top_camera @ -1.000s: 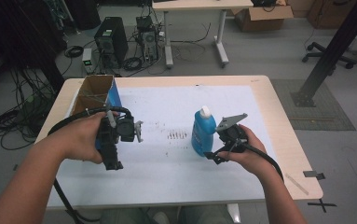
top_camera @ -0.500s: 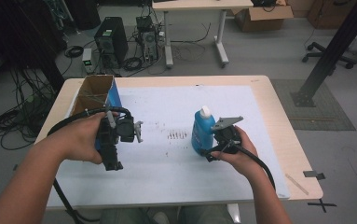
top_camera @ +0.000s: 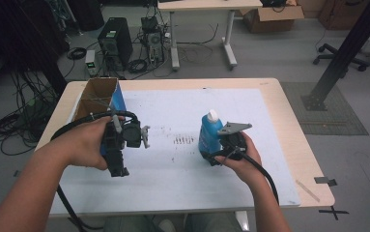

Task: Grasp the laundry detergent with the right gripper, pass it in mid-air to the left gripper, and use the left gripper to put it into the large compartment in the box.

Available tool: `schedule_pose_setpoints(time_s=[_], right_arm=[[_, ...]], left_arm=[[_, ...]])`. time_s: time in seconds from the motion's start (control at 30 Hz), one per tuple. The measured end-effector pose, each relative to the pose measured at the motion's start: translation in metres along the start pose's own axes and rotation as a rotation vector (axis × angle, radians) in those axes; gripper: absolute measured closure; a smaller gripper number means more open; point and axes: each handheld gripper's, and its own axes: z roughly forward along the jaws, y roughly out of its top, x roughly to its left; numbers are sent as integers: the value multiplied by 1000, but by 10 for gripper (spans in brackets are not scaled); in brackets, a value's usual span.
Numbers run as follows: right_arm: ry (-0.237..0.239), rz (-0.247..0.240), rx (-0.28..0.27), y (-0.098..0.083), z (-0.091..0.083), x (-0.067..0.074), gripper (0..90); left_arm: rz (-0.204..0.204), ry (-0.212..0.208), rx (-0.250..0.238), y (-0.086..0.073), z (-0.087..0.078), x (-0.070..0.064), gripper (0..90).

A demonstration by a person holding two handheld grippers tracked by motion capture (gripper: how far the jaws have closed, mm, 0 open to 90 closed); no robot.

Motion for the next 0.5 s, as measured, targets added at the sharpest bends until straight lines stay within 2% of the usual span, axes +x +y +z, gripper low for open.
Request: schedule_pose_setpoints(time_s=[0.5], right_arm=[[-65, 54, -93, -8, 5, 3, 17]], left_arm=[[0, 1, -5, -1, 1, -1, 2]])
